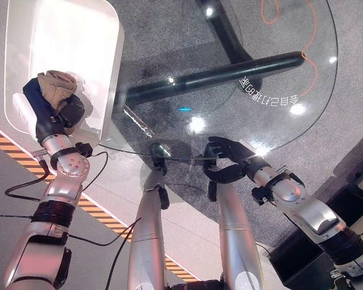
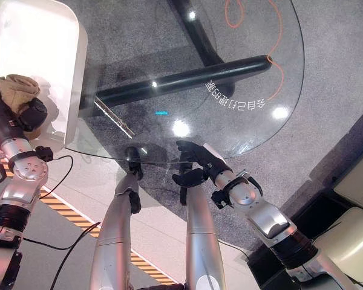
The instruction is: Wipe the table with a cloth and put it in the basket.
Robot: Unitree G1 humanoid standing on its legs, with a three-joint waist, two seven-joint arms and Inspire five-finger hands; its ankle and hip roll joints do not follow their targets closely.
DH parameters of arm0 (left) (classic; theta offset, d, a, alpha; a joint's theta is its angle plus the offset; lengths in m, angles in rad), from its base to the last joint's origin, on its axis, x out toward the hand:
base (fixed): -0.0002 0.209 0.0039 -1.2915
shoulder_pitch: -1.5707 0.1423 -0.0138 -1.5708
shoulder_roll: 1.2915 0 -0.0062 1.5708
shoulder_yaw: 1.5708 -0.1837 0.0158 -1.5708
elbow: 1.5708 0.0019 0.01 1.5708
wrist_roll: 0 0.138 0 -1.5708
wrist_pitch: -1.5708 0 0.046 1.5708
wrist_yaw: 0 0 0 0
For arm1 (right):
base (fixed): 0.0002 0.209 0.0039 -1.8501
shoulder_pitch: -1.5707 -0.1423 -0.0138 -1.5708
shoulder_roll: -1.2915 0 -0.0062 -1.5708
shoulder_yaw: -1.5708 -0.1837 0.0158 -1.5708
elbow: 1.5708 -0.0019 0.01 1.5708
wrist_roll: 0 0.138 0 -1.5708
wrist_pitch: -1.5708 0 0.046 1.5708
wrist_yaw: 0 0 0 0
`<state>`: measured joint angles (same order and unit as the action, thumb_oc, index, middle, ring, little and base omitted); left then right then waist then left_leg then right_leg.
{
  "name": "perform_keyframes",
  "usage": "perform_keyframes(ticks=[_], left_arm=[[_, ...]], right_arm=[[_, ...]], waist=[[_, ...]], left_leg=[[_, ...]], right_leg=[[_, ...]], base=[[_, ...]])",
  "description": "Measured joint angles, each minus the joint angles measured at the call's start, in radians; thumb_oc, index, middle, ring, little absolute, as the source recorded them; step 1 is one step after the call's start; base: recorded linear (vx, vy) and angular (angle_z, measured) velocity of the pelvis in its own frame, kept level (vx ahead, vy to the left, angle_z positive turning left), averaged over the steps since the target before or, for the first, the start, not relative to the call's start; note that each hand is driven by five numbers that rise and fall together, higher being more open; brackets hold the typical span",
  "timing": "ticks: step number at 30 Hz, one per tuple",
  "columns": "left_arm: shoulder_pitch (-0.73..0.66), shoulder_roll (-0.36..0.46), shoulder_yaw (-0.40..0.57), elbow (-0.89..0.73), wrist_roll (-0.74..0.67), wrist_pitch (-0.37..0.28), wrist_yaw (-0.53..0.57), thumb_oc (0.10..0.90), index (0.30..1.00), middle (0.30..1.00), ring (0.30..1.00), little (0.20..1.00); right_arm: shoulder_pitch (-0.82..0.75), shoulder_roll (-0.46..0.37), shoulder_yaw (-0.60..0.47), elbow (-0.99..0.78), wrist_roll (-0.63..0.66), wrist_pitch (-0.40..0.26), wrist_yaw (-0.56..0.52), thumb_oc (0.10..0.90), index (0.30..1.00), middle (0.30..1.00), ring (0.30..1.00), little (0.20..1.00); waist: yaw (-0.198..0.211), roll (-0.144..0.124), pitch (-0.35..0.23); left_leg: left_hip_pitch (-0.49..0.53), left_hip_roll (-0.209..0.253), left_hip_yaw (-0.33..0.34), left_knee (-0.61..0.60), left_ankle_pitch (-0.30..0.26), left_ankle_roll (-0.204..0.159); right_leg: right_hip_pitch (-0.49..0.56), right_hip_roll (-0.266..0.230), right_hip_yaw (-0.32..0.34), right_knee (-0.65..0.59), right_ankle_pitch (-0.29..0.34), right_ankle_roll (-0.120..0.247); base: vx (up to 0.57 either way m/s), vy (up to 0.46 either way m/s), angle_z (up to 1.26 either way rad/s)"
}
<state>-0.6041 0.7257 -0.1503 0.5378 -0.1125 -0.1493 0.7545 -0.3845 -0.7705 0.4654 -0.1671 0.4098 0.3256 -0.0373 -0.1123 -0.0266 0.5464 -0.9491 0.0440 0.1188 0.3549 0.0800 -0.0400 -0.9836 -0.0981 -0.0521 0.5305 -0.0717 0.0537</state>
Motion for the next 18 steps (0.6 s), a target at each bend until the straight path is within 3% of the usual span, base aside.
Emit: perform_keyframes(ticks=[6, 18], left_arm=[[-0.109, 0.031, -0.072, 0.074, 0.036, 0.034, 0.0, 0.1, 0.3, 0.3, 0.3, 0.2], [-0.166, 0.055, -0.074, 0.108, 0.052, 0.053, 0.002, 0.1, 0.3, 0.3, 0.3, 0.2]], right_arm=[[-0.053, -0.012, 0.006, 0.038, 0.034, -0.011, -0.017, 0.8, 0.9, 0.9, 0.9, 0.9], [-0.077, -0.011, 0.025, 0.05, 0.062, -0.03, -0.046, 0.8, 0.9, 0.9, 0.9, 0.9]], waist=[[-0.006, -0.006, -0.001], [-0.019, -0.03, -0.002]], left_leg=[[-0.038, 0.005, -0.012, 0.013, 0.002, 0.003], [-0.065, 0.006, -0.022, 0.014, 0.003, 0.004]], right_leg=[[-0.019, 0.005, -0.014, -0.015, 0.014, 0.0], [-0.035, 0.008, -0.023, -0.03, 0.017, 0.001]], base=[[0.0, 0.0, 0.0], [0.0, -0.007, 0.0]])
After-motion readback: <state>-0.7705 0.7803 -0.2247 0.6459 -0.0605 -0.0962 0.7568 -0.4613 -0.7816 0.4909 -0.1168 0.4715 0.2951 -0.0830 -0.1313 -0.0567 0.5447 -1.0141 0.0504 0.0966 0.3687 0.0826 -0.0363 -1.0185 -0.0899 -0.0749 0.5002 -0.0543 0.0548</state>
